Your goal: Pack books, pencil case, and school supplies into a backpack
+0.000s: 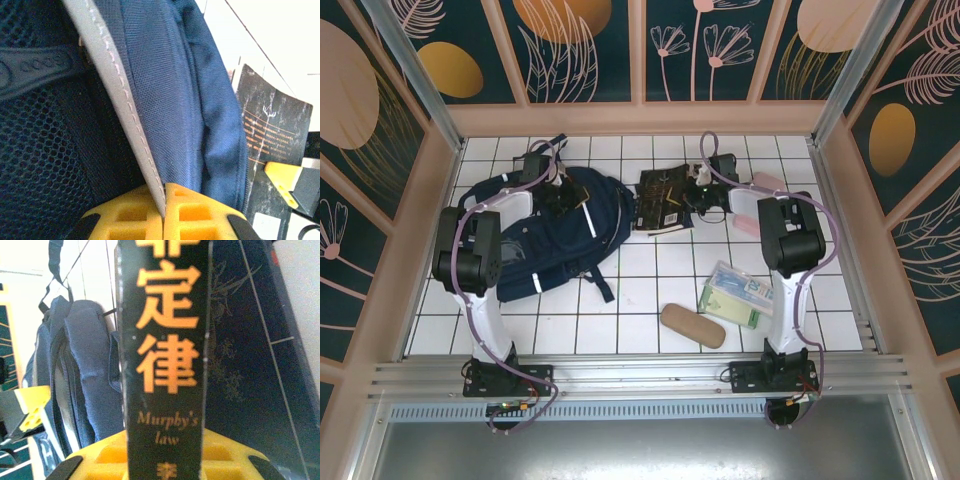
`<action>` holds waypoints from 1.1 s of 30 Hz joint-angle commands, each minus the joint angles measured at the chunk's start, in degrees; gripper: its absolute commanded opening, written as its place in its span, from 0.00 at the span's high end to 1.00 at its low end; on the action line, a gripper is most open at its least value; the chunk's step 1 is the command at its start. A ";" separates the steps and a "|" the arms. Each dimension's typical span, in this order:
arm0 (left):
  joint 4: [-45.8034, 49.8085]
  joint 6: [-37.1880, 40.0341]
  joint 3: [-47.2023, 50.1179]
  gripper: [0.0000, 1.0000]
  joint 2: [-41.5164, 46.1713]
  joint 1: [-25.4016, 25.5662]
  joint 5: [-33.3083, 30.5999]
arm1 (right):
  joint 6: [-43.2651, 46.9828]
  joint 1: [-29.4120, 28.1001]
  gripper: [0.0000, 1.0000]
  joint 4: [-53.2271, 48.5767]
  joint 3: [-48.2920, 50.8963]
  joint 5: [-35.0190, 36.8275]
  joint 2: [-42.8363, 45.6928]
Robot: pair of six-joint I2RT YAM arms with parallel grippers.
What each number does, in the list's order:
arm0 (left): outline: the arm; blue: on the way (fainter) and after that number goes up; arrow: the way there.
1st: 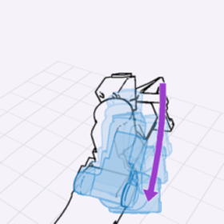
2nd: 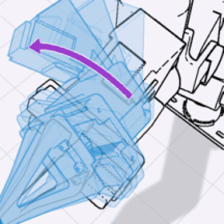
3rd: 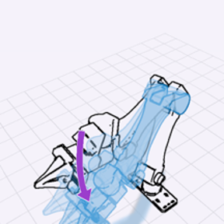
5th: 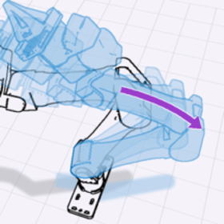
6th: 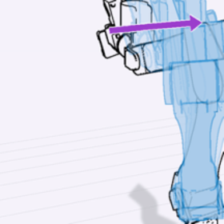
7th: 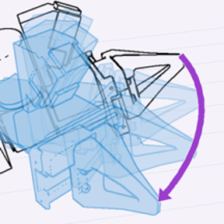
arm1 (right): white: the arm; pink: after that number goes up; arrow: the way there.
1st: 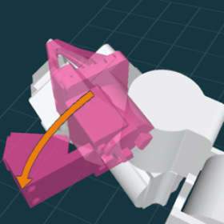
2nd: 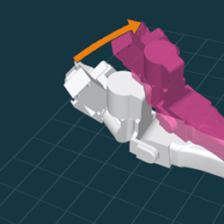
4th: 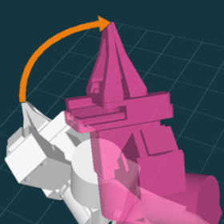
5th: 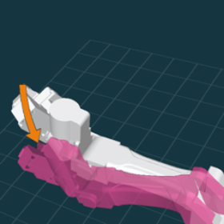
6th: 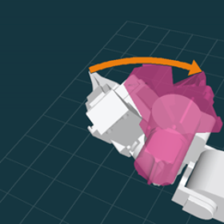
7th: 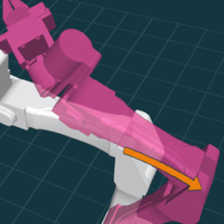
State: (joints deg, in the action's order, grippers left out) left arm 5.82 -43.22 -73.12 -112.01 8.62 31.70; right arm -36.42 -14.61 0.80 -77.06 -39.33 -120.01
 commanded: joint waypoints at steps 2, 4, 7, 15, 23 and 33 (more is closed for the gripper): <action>7.45 7.47 -3.55 1.00 8.24 0.96 2.57 | 5.00 -0.35 1.00 -9.75 -1.37 10.92 8.47; 10.27 9.52 -4.01 1.00 11.48 0.96 2.29 | 5.75 -0.50 1.00 -10.03 0.61 12.94 12.01; 10.21 9.41 -2.96 1.00 16.87 1.04 7.82 | 5.68 -0.72 1.00 -8.60 4.22 13.85 18.53; 18.42 11.61 -5.85 1.00 27.35 2.01 12.48 | 1.22 -3.81 1.00 -2.82 12.45 7.63 36.90; 15.95 8.87 -3.95 1.00 33.38 2.01 18.60 | -2.53 -9.02 1.00 2.69 16.31 0.08 37.38; 13.65 7.80 -2.02 1.00 35.95 1.97 21.09 | -0.06 -12.33 1.00 -1.98 21.22 7.07 33.62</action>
State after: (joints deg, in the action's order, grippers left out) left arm 27.88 -34.61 -74.94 -80.16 10.31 47.51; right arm -38.41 -26.15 -1.30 -55.33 -34.76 -86.78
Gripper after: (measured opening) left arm 0.064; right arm 0.175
